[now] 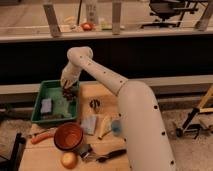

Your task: Place grapes in tray

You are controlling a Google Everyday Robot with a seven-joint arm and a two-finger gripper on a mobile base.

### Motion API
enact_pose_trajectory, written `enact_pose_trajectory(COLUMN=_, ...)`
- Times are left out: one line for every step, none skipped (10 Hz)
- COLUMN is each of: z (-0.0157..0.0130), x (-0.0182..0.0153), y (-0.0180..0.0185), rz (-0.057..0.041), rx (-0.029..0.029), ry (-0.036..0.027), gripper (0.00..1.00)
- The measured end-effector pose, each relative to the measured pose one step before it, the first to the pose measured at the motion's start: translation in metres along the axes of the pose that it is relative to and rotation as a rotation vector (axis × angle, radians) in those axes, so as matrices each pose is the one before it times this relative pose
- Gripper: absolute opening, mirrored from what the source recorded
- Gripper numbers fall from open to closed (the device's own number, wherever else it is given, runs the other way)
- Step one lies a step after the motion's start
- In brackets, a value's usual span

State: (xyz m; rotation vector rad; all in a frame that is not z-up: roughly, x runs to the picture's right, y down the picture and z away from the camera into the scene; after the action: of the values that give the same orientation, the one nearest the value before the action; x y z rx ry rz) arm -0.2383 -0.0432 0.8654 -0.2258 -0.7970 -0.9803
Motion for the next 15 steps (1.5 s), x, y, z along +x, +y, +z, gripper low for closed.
enact_pose_trajectory(z=0.00019, x=0.00023, y=-0.00036, rz=-0.00083, rx=-0.00140, ry=-0.00018, gripper=0.10)
enact_pose_trajectory(z=0.00065, x=-0.00043, y=0.00093, rz=0.00040, rx=-0.00510, ry=-0.00124, gripper=0.22)
enact_pose_trajectory(z=0.00009, x=-0.00010, y=0.00011, rz=0.00110, rx=-0.00334, ry=-0.00187, gripper=0.32)
enact_pose_trajectory(z=0.00067, x=0.00002, y=0.00078, rz=0.00116, rx=-0.00431, ry=-0.00231, gripper=0.40)
enact_pose_trajectory(z=0.00068, x=0.00008, y=0.00062, rz=0.00057, rx=-0.00473, ry=-0.00437, gripper=0.54)
enact_pose_trajectory(z=0.00056, x=0.00013, y=0.00069, rz=0.00007, rx=-0.00177, ry=-0.00365, gripper=0.62)
enact_pose_trajectory(z=0.00032, x=0.00034, y=0.00065, rz=0.00001, rx=-0.00115, ry=-0.00309, gripper=0.70)
enact_pose_trajectory(z=0.00047, x=0.00037, y=0.00098, rz=-0.00045, rx=-0.00177, ry=-0.00427, gripper=0.78)
enact_pose_trajectory(z=0.00026, x=0.00012, y=0.00039, rz=0.00007, rx=0.00007, ry=-0.00336, gripper=0.80)
enact_pose_trajectory(z=-0.00007, x=0.00024, y=0.00042, rz=-0.00063, rx=0.00034, ry=-0.00457, gripper=0.80)
enact_pose_trajectory(z=0.00006, x=0.00004, y=0.00101, rz=-0.00038, rx=-0.00127, ry=-0.00451, gripper=0.80)
enact_pose_trajectory(z=-0.00029, x=-0.00009, y=0.00068, rz=0.00019, rx=-0.00099, ry=-0.00350, gripper=0.80)
enact_pose_trajectory(z=-0.00002, x=0.00023, y=0.00138, rz=0.00120, rx=-0.00246, ry=-0.00360, gripper=0.80)
enact_pose_trajectory(z=-0.00003, x=0.00006, y=0.00061, rz=0.00042, rx=-0.00122, ry=-0.00298, gripper=0.80)
enact_pose_trajectory(z=-0.00006, x=-0.00001, y=0.00070, rz=0.00048, rx=-0.00235, ry=-0.00290, gripper=0.80)
